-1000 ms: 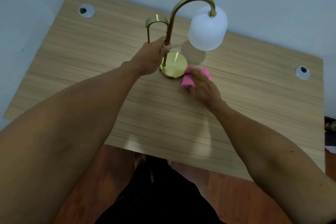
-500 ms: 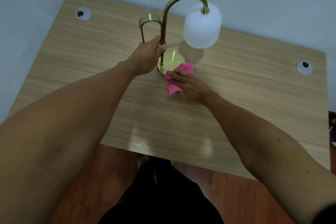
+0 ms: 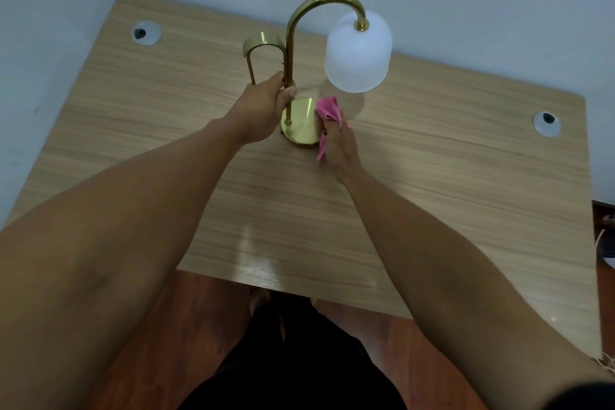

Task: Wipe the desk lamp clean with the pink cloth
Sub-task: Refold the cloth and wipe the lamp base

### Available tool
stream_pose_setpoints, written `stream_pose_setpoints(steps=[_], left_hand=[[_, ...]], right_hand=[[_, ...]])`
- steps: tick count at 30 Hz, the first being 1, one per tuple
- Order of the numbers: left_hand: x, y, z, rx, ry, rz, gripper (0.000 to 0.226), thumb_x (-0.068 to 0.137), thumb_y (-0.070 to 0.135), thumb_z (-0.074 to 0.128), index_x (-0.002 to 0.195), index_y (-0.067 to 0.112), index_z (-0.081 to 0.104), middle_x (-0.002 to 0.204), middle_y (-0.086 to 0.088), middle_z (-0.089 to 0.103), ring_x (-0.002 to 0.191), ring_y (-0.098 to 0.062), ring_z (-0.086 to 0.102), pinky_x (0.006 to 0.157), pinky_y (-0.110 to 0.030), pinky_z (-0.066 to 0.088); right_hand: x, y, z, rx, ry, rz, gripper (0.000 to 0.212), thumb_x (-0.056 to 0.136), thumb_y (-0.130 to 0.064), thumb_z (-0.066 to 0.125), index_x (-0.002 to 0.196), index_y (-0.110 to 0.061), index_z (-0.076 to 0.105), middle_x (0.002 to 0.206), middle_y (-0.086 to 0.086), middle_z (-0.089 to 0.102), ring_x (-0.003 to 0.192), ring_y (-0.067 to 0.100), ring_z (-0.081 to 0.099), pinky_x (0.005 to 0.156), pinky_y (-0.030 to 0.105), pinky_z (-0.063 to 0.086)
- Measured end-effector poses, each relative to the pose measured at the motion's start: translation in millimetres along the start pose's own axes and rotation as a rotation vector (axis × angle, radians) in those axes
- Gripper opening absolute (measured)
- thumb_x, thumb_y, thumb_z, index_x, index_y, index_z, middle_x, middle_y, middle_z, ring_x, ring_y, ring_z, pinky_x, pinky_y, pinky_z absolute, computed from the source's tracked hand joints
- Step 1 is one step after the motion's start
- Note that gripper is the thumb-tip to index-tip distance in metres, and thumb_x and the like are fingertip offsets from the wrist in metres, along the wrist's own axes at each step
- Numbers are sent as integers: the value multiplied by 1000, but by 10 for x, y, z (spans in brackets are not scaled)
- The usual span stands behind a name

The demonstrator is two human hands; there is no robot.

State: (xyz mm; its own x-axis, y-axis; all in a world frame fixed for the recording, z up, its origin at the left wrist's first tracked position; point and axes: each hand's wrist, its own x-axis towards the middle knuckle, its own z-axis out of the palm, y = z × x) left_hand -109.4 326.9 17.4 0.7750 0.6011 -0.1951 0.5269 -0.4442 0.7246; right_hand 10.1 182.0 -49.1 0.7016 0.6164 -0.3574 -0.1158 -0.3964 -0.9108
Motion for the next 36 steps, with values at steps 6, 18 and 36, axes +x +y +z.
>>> stream_pose_setpoints(steps=[6,18,36], left_hand=[[5,-14,16,-1,29,27,34,103,50,39,113,25,59,106,-10,74,99,-31,73,94,-57,58],[-6,-21,-20,32,5,31,33,105,50,38,113,24,57,108,-11,74,102,-33,72,97,-57,56],[-8,0,-3,47,20,51,32,109,41,39,117,16,58,106,-13,74,98,-32,71,94,-53,57]], right_hand=[[-240,240,506,15,192,9,56,96,-45,45,150,-31,36,129,12,62,107,38,68,88,51,60],[-649,-41,312,212,313,126,37,100,-41,52,93,-15,76,83,8,74,80,30,72,67,43,59],[-442,548,998,-370,-17,-165,59,94,-44,30,143,-16,47,163,21,27,136,52,46,97,69,52]])
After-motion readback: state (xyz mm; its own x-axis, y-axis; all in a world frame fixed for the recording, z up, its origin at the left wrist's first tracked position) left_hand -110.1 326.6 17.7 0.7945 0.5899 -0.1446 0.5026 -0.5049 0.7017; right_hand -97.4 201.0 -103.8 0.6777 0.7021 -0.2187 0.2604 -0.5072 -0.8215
